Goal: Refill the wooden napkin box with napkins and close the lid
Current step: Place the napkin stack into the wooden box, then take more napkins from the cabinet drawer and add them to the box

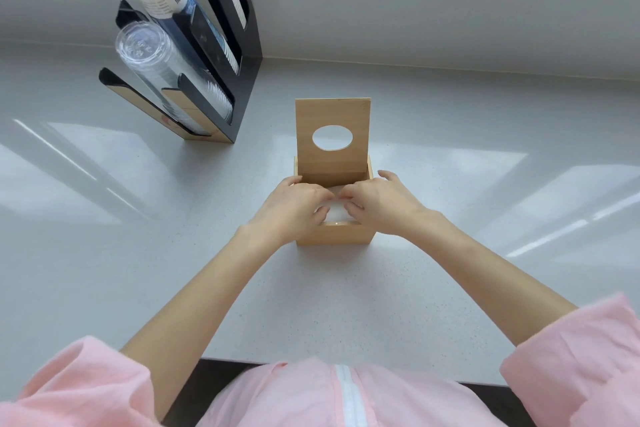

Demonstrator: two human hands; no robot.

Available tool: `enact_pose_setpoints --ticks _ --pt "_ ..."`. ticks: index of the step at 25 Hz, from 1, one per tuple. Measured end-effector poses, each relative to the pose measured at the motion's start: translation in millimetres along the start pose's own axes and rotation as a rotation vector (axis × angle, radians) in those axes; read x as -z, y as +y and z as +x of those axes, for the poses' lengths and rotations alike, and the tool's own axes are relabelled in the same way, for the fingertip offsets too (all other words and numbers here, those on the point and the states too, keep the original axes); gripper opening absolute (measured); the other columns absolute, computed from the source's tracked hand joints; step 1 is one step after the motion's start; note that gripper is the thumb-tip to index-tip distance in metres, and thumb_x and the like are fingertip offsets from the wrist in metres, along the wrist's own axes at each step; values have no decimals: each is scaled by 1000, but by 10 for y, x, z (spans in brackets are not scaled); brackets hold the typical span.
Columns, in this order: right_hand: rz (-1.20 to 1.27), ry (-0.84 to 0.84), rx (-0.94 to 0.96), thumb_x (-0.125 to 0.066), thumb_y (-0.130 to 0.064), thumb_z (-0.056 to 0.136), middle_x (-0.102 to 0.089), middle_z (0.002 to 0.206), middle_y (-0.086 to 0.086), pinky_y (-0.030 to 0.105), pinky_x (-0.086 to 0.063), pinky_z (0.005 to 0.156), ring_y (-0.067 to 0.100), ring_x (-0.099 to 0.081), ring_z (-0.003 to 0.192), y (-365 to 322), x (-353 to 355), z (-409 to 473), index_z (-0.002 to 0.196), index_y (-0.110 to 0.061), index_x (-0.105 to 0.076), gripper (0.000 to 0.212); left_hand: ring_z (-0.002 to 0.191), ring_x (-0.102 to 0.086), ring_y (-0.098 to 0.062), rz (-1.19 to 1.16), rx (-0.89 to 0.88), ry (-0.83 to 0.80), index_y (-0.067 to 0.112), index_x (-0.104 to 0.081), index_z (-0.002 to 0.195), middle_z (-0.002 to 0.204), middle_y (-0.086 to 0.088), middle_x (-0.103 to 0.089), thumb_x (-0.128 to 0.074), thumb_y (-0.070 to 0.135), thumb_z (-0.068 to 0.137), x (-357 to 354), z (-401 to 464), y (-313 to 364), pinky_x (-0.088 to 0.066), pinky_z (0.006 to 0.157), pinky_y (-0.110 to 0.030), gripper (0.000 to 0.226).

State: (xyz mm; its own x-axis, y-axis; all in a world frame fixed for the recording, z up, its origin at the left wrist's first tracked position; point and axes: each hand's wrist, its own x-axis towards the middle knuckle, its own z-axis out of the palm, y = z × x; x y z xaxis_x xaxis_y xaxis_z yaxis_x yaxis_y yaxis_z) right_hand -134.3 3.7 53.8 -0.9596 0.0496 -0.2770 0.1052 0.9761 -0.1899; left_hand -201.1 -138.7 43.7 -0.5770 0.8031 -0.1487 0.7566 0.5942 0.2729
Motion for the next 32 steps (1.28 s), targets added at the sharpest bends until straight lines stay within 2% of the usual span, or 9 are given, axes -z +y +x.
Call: enact_pose_setpoints --ticks 3,6,9,12,18,28,32 --pt "141 155 -43 -38 -19 95 -59 126 -2 33 -14 114 15 -49 122 -5 -77 -212 128 -21 -51 35 130 -41 -10 -69 68 128 20 -48 132 138 6 -51 -39 25 96 -11 -205 -3 -16 110 -25 38" --pt "241 242 -82 -42 -23 96 -50 138 -5 31 -13 115 12 -33 137 -32 -167 -421 132 -22 -47 36 140 -27 -14 -92 112 205 17 -43 136 146 0 -41 -44 27 94 -58 -361 15 -13 114 -29 43" --pt "252 234 -110 -44 -27 95 -31 152 -8 35 -8 118 11 -16 144 -53 -264 -613 141 -25 -34 47 143 -20 -17 -82 137 247 17 -38 139 150 -2 -34 -46 29 93 -112 -503 113 -10 115 -37 48" --pt "235 228 -137 -43 -34 95 -16 157 -8 37 -3 119 11 -6 146 -50 -367 -813 147 -26 -18 58 144 -14 -18 -30 186 269 20 -30 143 153 0 -27 -44 33 93 -181 -648 236 -5 116 -39 54" --pt "235 210 -171 -42 -34 95 -6 159 -7 37 -1 119 12 -1 147 -47 -501 -1250 149 -24 -7 65 145 -10 -17 -20 263 247 21 -22 145 156 0 -20 -42 37 93 -351 -995 510 -4 116 -40 58" --pt "200 138 -163 -38 -35 96 -2 159 -6 39 3 119 13 4 147 -107 -879 -2213 149 -23 -5 64 146 -3 -18 -27 373 203 22 -13 147 158 -1 -11 -37 42 93 -749 -1770 1210 1 116 -42 62" --pt "176 134 -144 -37 -37 96 -2 159 -5 40 4 118 13 4 147 -160 -1013 -2542 149 -22 -6 63 145 -6 -17 -89 447 236 21 -16 146 157 -1 -15 -38 42 93 -877 -2035 1422 -1 116 -41 62"
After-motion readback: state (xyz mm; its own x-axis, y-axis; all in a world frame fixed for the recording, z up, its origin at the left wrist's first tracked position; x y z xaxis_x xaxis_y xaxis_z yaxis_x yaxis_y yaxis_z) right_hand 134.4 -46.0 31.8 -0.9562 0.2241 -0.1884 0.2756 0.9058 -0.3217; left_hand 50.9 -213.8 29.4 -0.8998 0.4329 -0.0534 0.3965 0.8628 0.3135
